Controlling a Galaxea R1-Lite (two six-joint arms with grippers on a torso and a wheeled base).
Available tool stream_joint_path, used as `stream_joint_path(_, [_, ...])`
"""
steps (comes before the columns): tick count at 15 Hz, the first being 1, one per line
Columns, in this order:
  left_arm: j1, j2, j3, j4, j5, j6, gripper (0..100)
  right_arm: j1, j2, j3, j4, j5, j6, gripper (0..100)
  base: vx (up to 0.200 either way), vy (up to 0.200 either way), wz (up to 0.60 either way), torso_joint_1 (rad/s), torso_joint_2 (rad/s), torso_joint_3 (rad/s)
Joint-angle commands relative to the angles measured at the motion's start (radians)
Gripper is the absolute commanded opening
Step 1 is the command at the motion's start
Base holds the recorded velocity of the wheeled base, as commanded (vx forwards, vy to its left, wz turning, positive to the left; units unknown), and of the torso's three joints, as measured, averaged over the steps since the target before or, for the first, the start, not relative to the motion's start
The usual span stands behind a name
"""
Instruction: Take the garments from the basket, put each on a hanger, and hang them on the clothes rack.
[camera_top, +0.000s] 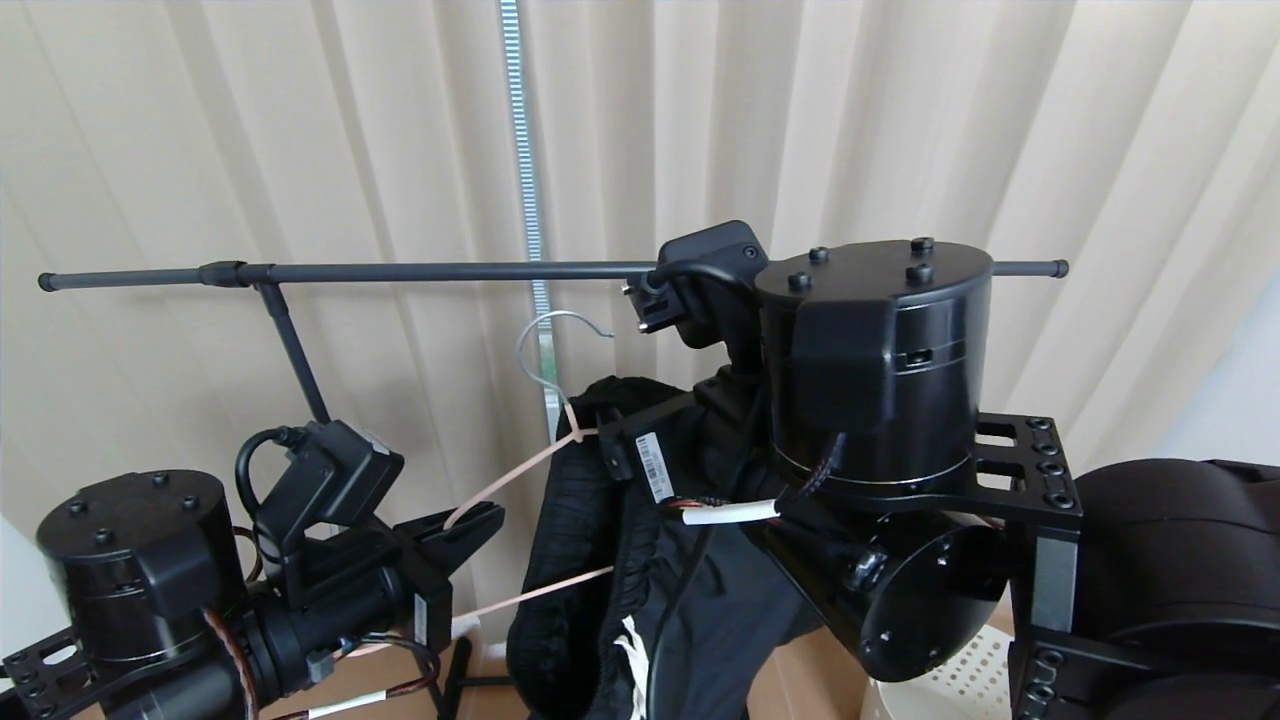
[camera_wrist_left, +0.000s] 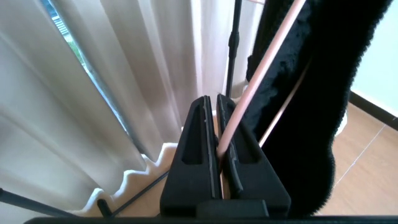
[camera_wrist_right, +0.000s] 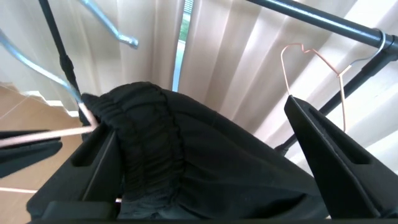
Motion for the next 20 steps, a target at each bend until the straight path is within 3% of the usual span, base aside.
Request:
stream_joint_path(1, [0.0,0.0,-0.003,-0.006,0.002,-0.01,0,0.0,-0.019,0.005,0.022,0.002,0.001,100,0.0,0.0,0.0,0.0,0.0,0.0])
stream_joint_path(12, [0.0,0.0,-0.006,-0.027,-0.001,-0.028,0,0.023,-0.056,0.019,0.071,0.037,0.004,100,0.0,0.0,0.0,0.0,0.0,0.0])
stream_joint_path(16, [0.0,0.003,0.003,-0.027,-0.007,-0.03,0,-0.039,-0.131,0.023,0.164,0.201,0.006,100,0.0,0.0,0.0,0.0,0.0,0.0])
stream_joint_path(17, [0.0,0.003,0.003,-0.027,-0.007,-0.03,0,-0.041,-0.132,0.023,0.167,0.204,0.006,100,0.0,0.0,0.0,0.0,0.0,0.0])
stream_joint_path(18, [0.0,0.005,0.011,-0.029,-0.009,-0.03,0,-0.095,-0.183,0.016,0.269,0.333,0.003,100,0.0,0.0,0.0,0.0,0.0,0.0])
stream_joint_path(20, [0.0,0.009,0.019,-0.029,-0.015,-0.027,0,-0.182,-0.226,0.009,0.371,0.503,-0.053,100,0.0,0.0,0.0,0.0,0.0,0.0])
